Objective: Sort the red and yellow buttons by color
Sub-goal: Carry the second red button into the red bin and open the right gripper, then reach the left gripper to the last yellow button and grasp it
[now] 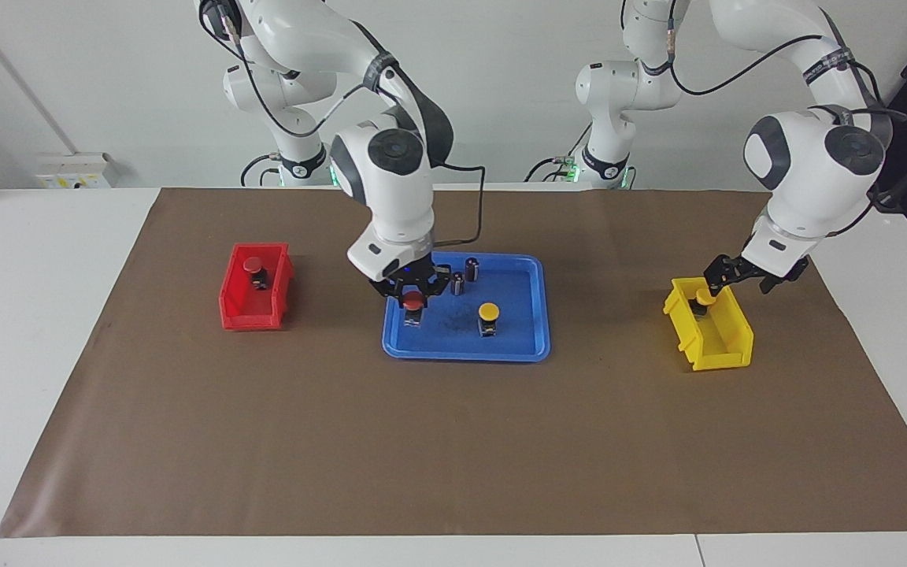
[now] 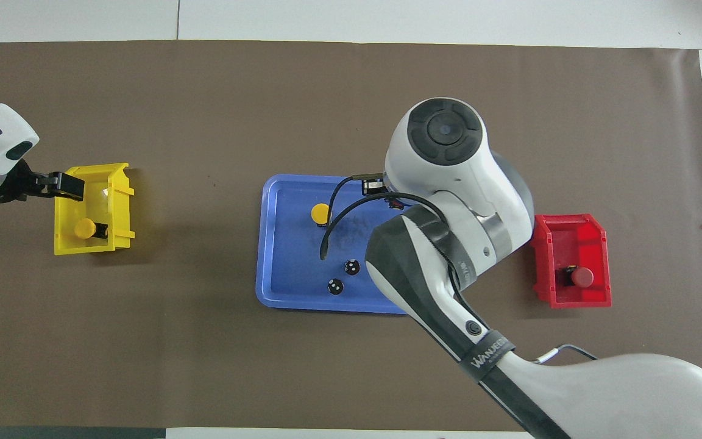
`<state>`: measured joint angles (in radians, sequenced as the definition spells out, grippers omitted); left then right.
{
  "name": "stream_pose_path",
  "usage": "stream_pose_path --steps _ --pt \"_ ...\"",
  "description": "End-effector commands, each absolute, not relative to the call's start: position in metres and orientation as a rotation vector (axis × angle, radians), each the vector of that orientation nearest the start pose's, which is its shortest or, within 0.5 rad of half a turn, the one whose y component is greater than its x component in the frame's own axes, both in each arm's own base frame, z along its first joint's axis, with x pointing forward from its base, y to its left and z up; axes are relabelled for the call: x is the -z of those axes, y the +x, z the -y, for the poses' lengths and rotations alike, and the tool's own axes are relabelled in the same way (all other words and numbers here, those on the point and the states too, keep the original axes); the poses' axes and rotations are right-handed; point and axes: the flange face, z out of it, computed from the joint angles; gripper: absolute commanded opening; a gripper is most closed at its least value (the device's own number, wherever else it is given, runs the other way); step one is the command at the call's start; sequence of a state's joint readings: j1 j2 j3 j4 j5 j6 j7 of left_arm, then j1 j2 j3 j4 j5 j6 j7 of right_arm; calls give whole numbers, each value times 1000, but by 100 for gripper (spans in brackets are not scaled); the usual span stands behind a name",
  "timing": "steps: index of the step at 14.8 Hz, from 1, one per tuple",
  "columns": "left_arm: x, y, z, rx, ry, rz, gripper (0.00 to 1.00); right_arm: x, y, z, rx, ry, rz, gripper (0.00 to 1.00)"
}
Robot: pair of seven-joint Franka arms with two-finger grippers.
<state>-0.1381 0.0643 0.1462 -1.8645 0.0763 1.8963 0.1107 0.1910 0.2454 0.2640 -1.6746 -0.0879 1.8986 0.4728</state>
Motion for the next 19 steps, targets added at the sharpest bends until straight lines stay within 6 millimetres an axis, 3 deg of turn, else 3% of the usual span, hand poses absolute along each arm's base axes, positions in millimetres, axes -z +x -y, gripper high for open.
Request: stream_pose_path --steps 1,4,6,8,10,13,15,16,19 --pt "-521 576 -4 -53 -3044 -250 100 -480 549 -186 -15 -3219 87 32" --pt "-571 564 2 -6 -3119 -228 100 -491 536 -105 -35 -3221 161 32" --pt "-603 549 15 -11 -3122 -260 100 -488 530 -59 -70 -3202 208 32" --pt "-612 545 27 -3 -3129 -260 100 -475 525 -11 -72 -3147 187 32" --pt "-608 543 72 71 -3144 -138 100 -459 514 14 -42 -3109 199 32" --pt "-582 532 181 120 -3168 37 100 -439 502 19 -18 -3110 296 32" --pt "-550 529 243 126 -3181 94 100 -425 497 22 -18 -3113 286 32" --pt "-523 526 280 104 -3182 111 100 -417 495 23 -11 -3114 285 32" --pt "-464 525 341 83 -3187 124 100 -402 492 23 4 -3116 282 32"
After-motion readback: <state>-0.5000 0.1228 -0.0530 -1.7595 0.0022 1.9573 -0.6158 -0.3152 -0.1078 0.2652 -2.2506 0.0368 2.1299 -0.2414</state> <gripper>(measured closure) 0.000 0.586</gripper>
